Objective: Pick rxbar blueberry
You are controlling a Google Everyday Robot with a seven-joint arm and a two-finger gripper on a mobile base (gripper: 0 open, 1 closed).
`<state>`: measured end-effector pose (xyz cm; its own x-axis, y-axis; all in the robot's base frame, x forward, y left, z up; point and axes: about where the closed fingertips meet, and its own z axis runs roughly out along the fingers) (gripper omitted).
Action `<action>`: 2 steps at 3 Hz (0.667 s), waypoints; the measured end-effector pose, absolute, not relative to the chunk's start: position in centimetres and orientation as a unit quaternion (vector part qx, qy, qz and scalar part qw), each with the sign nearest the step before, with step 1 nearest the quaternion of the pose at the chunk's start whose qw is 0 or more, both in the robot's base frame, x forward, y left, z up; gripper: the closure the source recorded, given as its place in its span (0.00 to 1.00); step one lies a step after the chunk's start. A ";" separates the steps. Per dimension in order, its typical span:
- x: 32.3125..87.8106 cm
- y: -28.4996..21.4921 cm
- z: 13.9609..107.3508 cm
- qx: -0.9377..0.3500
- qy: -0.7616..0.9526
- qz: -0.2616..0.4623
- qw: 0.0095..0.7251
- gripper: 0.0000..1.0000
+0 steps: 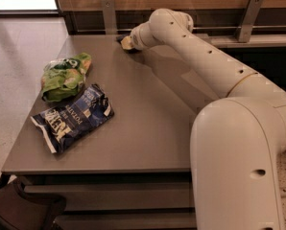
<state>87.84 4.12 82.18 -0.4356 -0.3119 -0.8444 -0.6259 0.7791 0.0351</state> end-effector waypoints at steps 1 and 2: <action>87.3 3.1 84.5 -0.295 0.825 0.171 0.450 1.00; 86.1 1.5 87.6 -0.308 0.827 0.154 0.444 1.00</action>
Offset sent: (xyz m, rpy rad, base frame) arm -0.0328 -0.0559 0.1052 -0.1221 -0.0218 0.0235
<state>86.10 1.47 87.62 -0.4156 -0.3728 -0.8296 -0.6461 0.7630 -0.0193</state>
